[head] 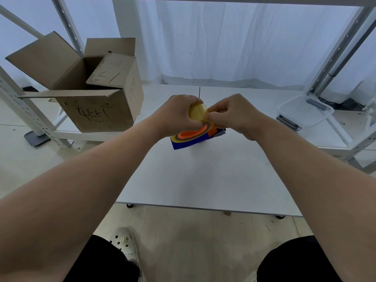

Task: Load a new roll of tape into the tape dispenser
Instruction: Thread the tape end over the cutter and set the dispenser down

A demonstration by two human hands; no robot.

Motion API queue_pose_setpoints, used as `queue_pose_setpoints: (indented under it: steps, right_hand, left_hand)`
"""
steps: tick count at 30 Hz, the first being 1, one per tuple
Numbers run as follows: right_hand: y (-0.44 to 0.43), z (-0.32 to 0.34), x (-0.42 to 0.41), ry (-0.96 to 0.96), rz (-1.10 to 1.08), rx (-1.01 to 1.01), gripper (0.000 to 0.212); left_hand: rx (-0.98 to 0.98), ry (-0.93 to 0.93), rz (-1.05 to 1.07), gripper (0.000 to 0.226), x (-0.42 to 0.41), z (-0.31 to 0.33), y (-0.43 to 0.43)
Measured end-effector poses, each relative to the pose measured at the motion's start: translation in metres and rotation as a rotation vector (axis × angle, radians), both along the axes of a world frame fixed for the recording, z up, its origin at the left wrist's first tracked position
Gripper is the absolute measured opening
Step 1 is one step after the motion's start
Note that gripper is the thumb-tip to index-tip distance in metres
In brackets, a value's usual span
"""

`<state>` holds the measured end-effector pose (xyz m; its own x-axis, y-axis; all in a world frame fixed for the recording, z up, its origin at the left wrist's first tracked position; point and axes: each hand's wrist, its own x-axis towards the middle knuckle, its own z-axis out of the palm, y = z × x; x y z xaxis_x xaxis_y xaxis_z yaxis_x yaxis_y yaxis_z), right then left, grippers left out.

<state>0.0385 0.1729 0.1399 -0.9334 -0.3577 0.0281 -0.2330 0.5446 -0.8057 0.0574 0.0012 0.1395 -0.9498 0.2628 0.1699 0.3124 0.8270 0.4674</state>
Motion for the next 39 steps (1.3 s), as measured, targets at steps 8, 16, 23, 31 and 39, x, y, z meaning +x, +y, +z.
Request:
queue_pose_setpoints:
  steps: [8, 16, 23, 31, 39]
  right_hand:
    - [0.001, -0.002, 0.002, 0.004, -0.033, -0.038, 0.019]
    - [-0.001, -0.003, 0.002, 0.06, -0.016, 0.047, 0.018]
    - [0.0, 0.001, 0.004, 0.07, -0.049, -0.037, 0.017]
    - [-0.011, 0.004, 0.004, 0.221, -0.028, 0.2, 0.014]
    - [-0.014, -0.001, 0.006, 0.335, 0.032, 0.366, 0.011]
  left_hand:
    - [0.016, -0.026, 0.009, 0.062, 0.0, 0.0, -0.001]
    - [-0.001, -0.039, 0.02, 0.062, 0.001, 0.0, 0.001]
    - [0.047, -0.074, 0.089, 0.061, -0.002, 0.001, 0.003]
    - [-0.017, -0.104, 0.132, 0.059, -0.006, -0.003, 0.006]
    - [-0.119, -0.103, 0.128, 0.053, -0.004, -0.003, 0.01]
